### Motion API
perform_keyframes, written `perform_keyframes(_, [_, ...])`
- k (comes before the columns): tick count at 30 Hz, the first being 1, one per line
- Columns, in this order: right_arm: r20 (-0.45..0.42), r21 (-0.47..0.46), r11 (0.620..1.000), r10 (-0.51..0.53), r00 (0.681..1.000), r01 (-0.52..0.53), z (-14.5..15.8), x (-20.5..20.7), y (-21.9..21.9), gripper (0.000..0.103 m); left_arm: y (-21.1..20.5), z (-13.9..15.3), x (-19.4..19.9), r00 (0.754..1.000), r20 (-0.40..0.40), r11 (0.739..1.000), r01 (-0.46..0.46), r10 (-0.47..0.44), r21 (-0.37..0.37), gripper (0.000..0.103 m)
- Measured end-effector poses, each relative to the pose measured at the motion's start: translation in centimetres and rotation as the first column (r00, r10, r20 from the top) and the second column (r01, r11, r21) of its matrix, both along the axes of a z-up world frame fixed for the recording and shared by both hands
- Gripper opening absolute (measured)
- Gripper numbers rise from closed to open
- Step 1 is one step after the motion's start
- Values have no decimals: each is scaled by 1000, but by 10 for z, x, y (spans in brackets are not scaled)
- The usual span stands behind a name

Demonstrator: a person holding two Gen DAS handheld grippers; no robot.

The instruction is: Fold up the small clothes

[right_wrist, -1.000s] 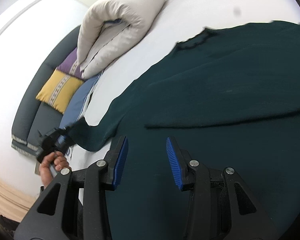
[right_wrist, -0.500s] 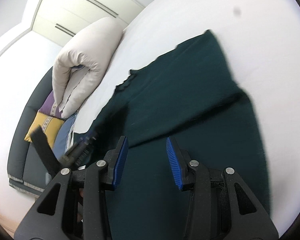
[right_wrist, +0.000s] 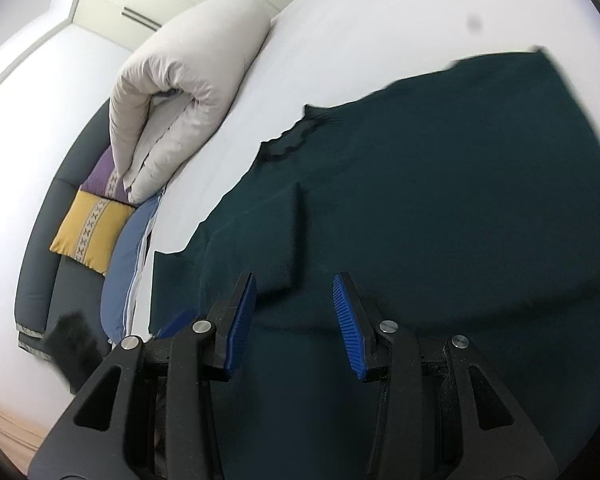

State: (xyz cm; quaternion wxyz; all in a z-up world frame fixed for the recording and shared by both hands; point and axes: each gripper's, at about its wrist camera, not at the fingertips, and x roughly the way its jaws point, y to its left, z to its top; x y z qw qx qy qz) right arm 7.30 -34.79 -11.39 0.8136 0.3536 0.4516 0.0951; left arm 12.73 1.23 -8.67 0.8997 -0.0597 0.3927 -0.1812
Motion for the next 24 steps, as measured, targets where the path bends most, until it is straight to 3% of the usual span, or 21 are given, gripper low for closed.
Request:
perform_keyframes(5, [-99, -63, 998, 18, 995, -25, -21, 53, 23, 41, 65, 19, -3, 992, 24, 988, -120, 123, -93, 79])
perform_keyframes(8, [-90, -120, 990, 64, 994, -75, -22, 68, 47, 40, 102, 22, 1, 981, 27, 975, -189, 193, -117, 80])
perform_keyframes(12, [-88, -253, 957, 126, 988, -145, -15, 79, 71, 10, 142, 14, 13, 962, -14, 952, -272, 273, -140, 80])
perform_keyframes(15, [-30, -302, 943, 139, 990, -142, 3, 66, 74, 7, 166, 2, 24, 951, -85, 924, -310, 299, -222, 80])
perform_keyframes(17, [9, -319, 940, 135, 991, -125, 17, 51, 68, 7, 177, -4, 34, 940, -118, 914, -339, 320, -224, 80])
perform_keyframes(21, [52, -327, 942, 93, 994, -71, 35, 22, 41, 7, 180, -17, 59, 932, -180, 920, -346, 315, -182, 80])
perform_keyframes(24, [6, -323, 944, 69, 998, -63, 26, 14, 24, 7, 177, -25, 79, 930, -208, 930, -337, 304, -147, 80])
